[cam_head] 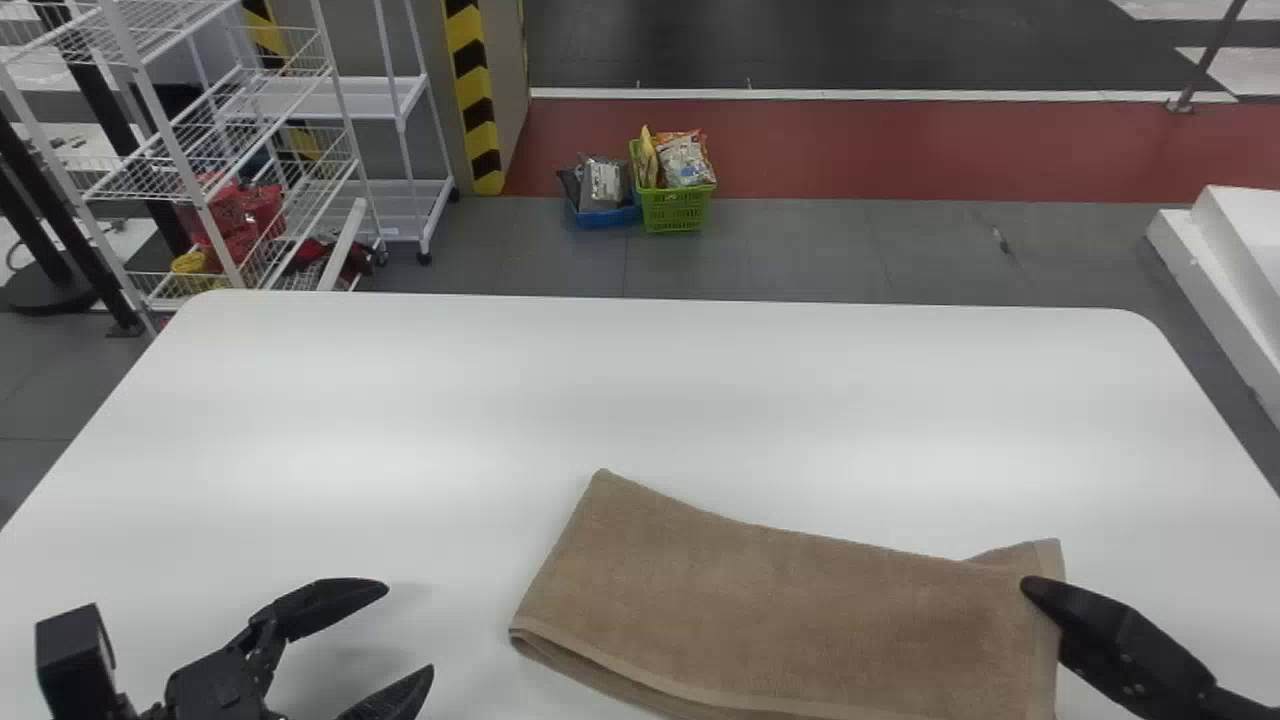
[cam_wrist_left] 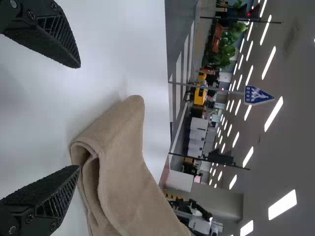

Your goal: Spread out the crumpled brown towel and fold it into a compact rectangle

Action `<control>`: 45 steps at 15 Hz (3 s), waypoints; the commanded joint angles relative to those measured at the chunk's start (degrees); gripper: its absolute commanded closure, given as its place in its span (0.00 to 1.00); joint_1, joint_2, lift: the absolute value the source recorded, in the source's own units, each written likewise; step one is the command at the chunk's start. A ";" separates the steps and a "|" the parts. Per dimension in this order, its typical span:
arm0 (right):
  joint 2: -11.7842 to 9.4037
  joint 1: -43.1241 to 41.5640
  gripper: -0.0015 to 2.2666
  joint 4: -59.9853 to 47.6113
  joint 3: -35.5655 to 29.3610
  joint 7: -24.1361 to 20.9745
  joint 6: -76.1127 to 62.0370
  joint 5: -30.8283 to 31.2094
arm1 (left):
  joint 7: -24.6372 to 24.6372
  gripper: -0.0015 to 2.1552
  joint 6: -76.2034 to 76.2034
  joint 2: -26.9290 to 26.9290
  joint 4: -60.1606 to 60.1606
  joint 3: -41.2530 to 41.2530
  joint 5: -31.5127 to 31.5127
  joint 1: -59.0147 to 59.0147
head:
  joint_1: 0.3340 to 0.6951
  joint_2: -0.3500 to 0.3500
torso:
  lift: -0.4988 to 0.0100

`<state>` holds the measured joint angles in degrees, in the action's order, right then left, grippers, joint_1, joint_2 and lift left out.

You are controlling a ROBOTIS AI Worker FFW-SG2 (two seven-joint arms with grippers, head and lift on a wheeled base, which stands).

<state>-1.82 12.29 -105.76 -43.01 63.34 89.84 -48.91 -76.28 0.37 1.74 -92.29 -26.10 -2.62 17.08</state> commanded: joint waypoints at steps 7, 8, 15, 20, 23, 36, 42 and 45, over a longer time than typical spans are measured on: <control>-0.64 -1.39 0.54 0.29 -1.64 -0.24 0.24 9.98 | 0.00 0.04 0.90 0.02 0.88 -0.18 -0.11 -0.03 | 1.00 0.46 | 0.73; -0.64 -0.86 0.54 0.29 -1.64 -0.15 0.24 10.50 | 0.00 0.04 1.07 0.11 1.06 -0.27 -0.11 -0.03 | 1.00 0.46 | 0.73; -0.20 4.15 0.54 -0.59 -1.73 0.29 0.24 10.77 | 0.08 0.04 1.25 0.11 1.41 -0.53 0.16 -0.03 | 1.00 0.46 | 0.73; -0.02 4.06 0.54 -0.59 -1.73 -0.15 0.24 12.97 | 0.00 0.04 1.25 0.02 1.50 -0.53 0.42 -0.03 | 1.00 0.45 | 0.73; -0.02 3.79 0.41 -0.94 -1.90 -0.41 0.24 13.58 | 0.00 0.04 1.25 -0.16 1.50 -0.35 0.51 -0.03 | 1.00 0.45 | 0.73; 1.30 5.55 0.11 -11.75 -7.62 -1.47 0.24 15.60 | 0.08 0.04 1.25 -0.16 1.85 -0.18 1.04 -0.20 | 1.00 0.38 | 0.73; 1.30 7.75 0.13 -21.24 -10.96 -5.07 0.24 16.48 | -0.44 0.04 1.25 0.11 1.58 -0.18 1.39 -0.20 | 1.00 0.30 | 0.73; 1.56 8.01 0.13 -26.16 -7.97 -12.98 0.24 16.22 | -0.71 0.04 1.07 0.20 1.58 -0.35 1.56 -0.29 | 1.00 0.28 | 0.73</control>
<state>-0.47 20.06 -129.36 -52.67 52.33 89.96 -32.51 -77.00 1.51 1.87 -90.76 -26.35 -1.09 16.81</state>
